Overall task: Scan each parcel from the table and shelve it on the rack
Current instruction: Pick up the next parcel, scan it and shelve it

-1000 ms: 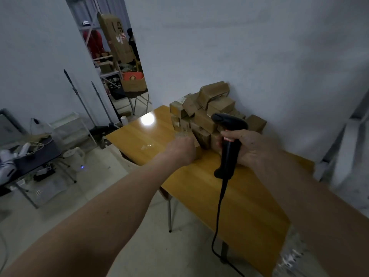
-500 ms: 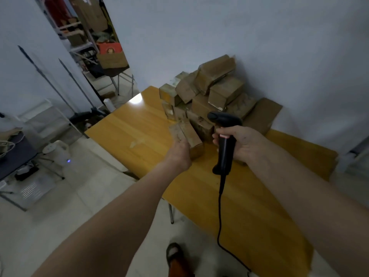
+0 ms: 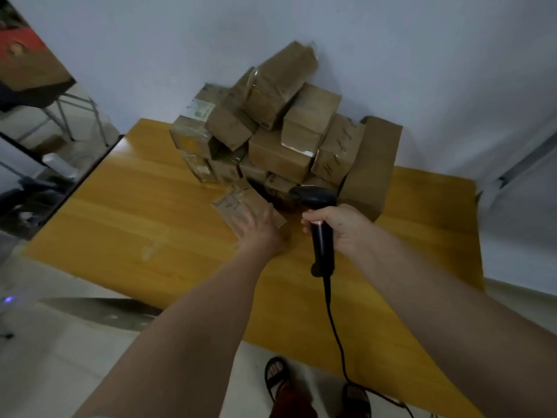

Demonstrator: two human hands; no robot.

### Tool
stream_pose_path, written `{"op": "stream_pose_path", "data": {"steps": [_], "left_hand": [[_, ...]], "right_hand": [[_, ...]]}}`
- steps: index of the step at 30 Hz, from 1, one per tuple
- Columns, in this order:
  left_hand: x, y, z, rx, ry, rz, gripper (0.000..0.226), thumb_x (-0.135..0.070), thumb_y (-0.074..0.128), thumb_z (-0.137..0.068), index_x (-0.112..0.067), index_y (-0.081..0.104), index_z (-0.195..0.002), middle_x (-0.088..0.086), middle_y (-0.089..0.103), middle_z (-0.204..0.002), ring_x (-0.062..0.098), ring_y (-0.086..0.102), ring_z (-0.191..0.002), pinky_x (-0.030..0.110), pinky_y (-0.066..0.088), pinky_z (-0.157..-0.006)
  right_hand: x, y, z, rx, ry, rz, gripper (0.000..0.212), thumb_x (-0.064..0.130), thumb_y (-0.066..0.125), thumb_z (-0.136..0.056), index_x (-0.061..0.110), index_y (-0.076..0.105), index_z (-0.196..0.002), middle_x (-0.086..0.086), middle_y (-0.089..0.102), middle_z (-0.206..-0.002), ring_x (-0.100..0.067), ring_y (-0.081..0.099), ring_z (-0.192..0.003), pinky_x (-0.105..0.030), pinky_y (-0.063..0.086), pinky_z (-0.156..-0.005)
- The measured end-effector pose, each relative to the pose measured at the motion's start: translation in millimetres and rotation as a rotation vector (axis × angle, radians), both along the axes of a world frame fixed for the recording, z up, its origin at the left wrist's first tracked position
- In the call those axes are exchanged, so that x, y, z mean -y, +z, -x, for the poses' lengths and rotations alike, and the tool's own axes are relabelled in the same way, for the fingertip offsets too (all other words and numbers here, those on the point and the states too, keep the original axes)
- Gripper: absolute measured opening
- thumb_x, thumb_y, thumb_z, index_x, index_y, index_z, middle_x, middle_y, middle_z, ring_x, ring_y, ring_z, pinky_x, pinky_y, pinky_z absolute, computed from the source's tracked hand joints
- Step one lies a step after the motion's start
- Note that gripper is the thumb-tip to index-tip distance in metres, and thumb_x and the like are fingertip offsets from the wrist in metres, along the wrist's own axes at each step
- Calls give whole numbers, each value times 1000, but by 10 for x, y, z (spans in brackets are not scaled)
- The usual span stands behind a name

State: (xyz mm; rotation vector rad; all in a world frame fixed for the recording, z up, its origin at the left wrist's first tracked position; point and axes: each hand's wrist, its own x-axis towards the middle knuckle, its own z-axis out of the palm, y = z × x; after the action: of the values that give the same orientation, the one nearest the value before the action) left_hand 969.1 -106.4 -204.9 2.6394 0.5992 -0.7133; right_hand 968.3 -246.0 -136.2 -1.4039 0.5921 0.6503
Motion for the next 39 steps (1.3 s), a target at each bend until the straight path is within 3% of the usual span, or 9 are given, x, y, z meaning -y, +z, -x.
{"op": "stream_pose_path", "data": {"steps": [4,11,19,24,28,32,35,37,39], "left_hand": [[-19,-140,-157,-24,-5,5,101,-35,73,-85,-44,-2,-152,13,-31,-156,48,-21,-141,67,21,-108],[-90,-360,-323,57,15,57,81,-28,68,-89,-46,15,-148,8,-35,-155,45,-25,-141,69,23,-108],[-105,-514,-59,219,-109,-16,52,-41,67,-86,-37,39,-130,9,-1,-155,40,6,-139,54,35,-102],[-77,-627,293,263,-261,-112,63,-41,68,-83,-26,33,-133,16,25,-139,40,25,-126,46,33,-103],[13,-598,631,352,-295,-49,71,-25,70,-82,-22,26,-138,14,33,-130,38,29,-122,46,37,-102],[84,-591,1011,350,-366,-28,70,-6,58,-82,-20,25,-142,10,32,-138,31,24,-128,40,40,-104],[79,-597,1159,320,-339,-70,72,-23,60,-81,-22,25,-144,8,25,-145,31,18,-137,43,38,-106],[173,-564,1121,326,-223,-78,71,-48,57,-81,-20,31,-141,11,25,-149,35,20,-139,49,32,-110],[315,-553,992,291,-49,-83,85,-67,54,-79,-17,29,-143,17,20,-154,38,19,-141,51,27,-112]], "right_hand": [[-52,-160,-48,-34,-37,23,14,-1,73,-77,0,66,-89,-15,69,-88,-24,66,-77,-38,53,-82],[-29,-386,2,-73,-89,40,13,1,72,-79,0,66,-90,-15,68,-85,-27,66,-79,-42,52,-89],[37,-391,23,-72,-124,-16,9,-5,70,-79,0,62,-81,-13,65,-76,-23,63,-69,-36,54,-80],[146,-359,99,-88,-100,-10,10,-4,69,-80,-1,63,-87,-13,66,-81,-23,63,-70,-36,54,-78],[197,-335,178,-86,-89,-39,11,-5,69,-79,0,62,-87,-14,65,-82,-23,63,-70,-32,55,-71],[263,-327,283,-97,-61,-59,15,-5,69,-79,-2,63,-93,-14,64,-84,-22,63,-72,-32,55,-72],[331,-319,342,-97,-51,-42,21,-3,70,-79,-2,62,-98,-13,65,-85,-21,63,-72,-30,54,-66],[362,-312,369,-93,-45,-36,18,-3,70,-79,-1,63,-95,-13,65,-84,-21,63,-71,-30,54,-66],[380,-320,391,-92,-44,-26,13,-4,69,-79,0,63,-89,-12,64,-81,-21,63,-69,-29,53,-64]]}}
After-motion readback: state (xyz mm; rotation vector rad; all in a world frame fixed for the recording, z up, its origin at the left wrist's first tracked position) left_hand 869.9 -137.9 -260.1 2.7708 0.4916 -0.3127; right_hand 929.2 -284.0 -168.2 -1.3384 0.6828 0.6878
